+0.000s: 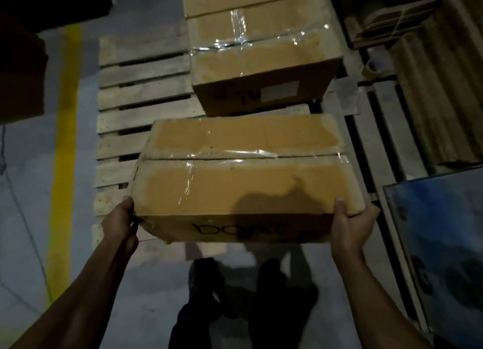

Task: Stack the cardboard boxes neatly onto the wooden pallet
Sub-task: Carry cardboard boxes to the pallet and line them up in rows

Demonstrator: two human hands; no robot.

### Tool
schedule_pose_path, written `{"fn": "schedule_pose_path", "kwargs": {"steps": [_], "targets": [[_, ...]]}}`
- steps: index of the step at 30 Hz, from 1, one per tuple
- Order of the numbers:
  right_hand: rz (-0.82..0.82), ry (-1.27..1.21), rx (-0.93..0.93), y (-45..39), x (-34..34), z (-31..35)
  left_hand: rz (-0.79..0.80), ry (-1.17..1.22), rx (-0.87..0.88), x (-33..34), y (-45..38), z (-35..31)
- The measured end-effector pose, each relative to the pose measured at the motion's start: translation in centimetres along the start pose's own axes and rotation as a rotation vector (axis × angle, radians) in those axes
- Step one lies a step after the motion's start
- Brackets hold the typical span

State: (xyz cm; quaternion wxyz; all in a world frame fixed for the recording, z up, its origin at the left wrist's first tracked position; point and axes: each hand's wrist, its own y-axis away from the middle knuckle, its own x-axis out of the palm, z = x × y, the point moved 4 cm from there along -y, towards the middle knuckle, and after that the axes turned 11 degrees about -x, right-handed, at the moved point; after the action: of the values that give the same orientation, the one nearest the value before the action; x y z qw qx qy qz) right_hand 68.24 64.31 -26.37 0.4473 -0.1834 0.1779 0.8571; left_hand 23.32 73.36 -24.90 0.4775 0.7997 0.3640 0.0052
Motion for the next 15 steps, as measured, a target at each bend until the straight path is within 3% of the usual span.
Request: {"fn": "schedule_pose_path", "kwargs": {"steps": [4,8,15], "targets": [[0.006,-0.032,0.005,-2.5,3.7,-4.0,0.070,-0.038,0.040,1.3,-4.8,2.9],[0.016,-0.012,0.243,-2.2,7.6,-9.7,0.112,-0.338,0.145,3.4,-7.7,6.3],[-0.038,-0.043,0.301,0.4,9.3,-10.3,0.009,-0.790,0.378,5.6,-8.9,5.5]]}}
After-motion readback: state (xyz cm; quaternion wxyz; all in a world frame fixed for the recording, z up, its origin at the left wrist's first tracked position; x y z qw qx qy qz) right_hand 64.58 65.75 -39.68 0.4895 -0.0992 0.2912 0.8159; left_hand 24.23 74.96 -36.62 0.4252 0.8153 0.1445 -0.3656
